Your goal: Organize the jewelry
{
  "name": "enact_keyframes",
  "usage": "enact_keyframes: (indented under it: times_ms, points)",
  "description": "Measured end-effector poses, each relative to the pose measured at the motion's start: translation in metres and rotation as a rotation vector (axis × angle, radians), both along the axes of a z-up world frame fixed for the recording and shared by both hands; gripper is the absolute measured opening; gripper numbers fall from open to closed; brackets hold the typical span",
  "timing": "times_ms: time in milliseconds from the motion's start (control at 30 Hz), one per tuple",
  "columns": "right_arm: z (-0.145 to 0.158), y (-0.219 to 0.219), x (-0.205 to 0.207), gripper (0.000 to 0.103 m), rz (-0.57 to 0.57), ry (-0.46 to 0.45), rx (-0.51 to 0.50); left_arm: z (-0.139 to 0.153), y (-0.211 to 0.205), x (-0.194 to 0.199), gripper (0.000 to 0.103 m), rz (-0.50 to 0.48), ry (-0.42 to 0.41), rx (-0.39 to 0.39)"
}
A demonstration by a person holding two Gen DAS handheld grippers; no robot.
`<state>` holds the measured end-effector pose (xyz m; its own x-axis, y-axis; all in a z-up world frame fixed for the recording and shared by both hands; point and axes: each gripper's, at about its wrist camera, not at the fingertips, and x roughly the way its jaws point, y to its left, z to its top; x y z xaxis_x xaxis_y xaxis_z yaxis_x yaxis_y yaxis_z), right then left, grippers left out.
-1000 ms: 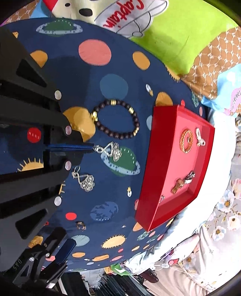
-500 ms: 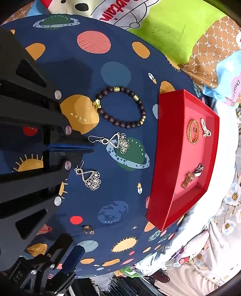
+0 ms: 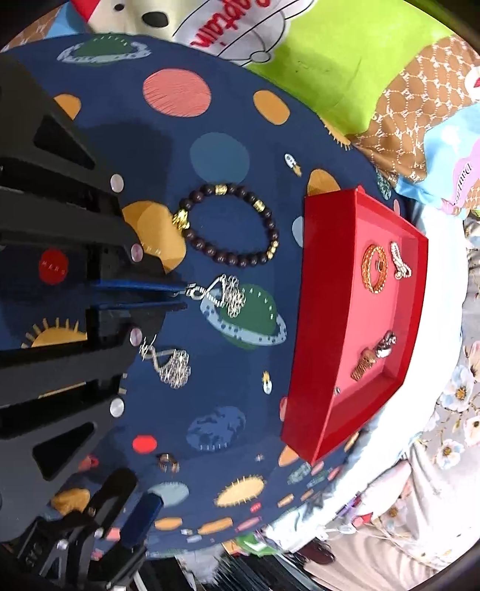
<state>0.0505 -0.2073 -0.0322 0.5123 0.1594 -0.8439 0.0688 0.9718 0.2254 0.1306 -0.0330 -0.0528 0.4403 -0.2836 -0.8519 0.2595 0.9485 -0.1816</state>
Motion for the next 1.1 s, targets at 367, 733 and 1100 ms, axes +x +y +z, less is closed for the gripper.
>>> enact_keyframes:
  times_ms: [367,733,1100]
  points:
    - [-0.003,-0.002,0.002,0.052,-0.006,0.008,0.005,-0.004,-0.014,-0.01,0.045,-0.046,-0.07,0.097]
    - [-0.004,-0.002,0.004,0.052,-0.005,0.011,0.008,-0.002,-0.005,-0.005,0.0,-0.047,-0.069,0.074]
    - [0.0,0.009,0.007,0.052,0.035,0.005,0.018,0.043,0.015,-0.019,0.0,-0.035,-0.081,-0.052]
